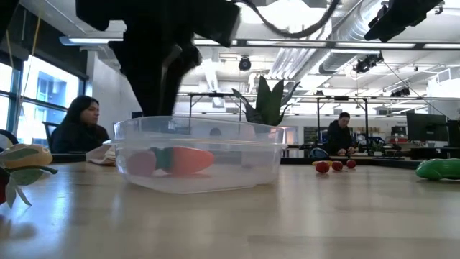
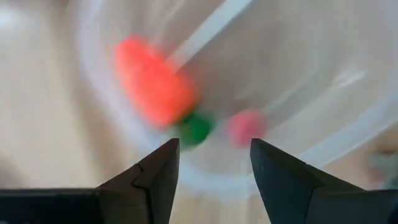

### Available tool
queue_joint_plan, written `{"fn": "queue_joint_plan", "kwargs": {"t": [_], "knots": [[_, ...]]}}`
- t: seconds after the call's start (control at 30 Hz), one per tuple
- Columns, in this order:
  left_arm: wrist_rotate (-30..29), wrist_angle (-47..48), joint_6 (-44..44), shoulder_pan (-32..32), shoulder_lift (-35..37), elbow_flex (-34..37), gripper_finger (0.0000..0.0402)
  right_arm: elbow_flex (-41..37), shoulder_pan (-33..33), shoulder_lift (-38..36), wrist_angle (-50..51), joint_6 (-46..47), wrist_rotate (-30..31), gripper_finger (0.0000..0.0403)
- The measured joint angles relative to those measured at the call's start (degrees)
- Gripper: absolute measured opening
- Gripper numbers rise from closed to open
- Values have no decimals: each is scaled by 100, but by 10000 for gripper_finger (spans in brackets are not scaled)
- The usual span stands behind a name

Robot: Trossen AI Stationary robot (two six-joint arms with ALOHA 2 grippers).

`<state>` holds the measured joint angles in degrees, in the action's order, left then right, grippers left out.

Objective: Pick and placing Produce into tupperware
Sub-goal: Put the potato into the transparent container

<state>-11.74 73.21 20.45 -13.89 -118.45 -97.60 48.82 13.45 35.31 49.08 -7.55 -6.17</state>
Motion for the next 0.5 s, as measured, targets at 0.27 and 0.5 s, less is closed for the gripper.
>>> {"fn": "queue_joint_plan", "kwargs": {"t": [0.27, 0.5], "knots": [[-1317, 1592, 1298, 5, 165, -206, 184, 0, 0, -1, 1, 0, 0, 0], [-1384, 1654, 1824, 0, 891, 392, 176, 0, 2, 0, 0, 0, 0, 0]]}}
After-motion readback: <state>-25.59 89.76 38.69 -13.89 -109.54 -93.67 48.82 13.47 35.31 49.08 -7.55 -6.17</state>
